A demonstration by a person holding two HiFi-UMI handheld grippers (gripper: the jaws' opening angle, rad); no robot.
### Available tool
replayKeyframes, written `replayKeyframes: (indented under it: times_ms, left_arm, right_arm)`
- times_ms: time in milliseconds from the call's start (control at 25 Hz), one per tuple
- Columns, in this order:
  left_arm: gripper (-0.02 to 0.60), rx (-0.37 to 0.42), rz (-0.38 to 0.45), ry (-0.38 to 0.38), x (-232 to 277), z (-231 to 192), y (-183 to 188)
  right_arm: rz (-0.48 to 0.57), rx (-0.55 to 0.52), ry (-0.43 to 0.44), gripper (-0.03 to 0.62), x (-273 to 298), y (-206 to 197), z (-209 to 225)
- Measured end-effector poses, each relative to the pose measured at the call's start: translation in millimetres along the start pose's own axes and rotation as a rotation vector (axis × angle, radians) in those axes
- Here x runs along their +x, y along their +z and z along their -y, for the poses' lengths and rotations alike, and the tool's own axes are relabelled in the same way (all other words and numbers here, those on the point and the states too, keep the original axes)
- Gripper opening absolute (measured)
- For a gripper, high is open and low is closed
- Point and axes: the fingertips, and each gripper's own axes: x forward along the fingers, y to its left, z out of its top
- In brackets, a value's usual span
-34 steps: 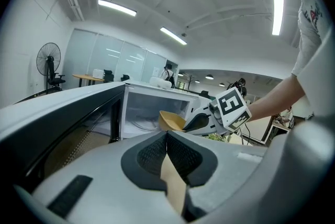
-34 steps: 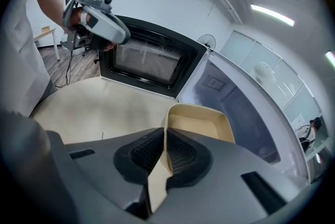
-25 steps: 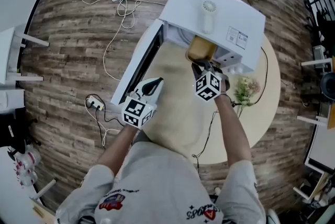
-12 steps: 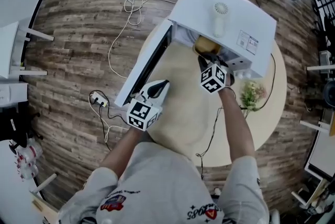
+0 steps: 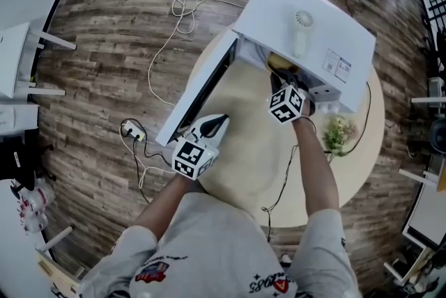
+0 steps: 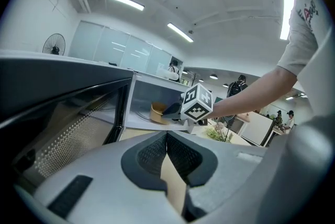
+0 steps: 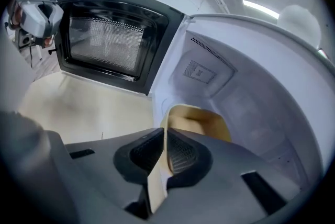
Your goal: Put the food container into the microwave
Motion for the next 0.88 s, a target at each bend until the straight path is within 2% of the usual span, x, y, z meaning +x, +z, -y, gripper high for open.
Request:
replayKeyframes:
  times_ms: [240, 880]
  left_arm:
    - [0.005, -0.011, -0.005, -0.003, 1, 1, -5]
    - [0.005, -0.033, -0.014, 0.002, -3, 0, -11]
  right_arm:
    - [-0.011, -0.064, -0.051, 0.031, 7, -1, 3]
    - [-0.004, -0.136, -0.176, 0.041, 15, 10, 16]
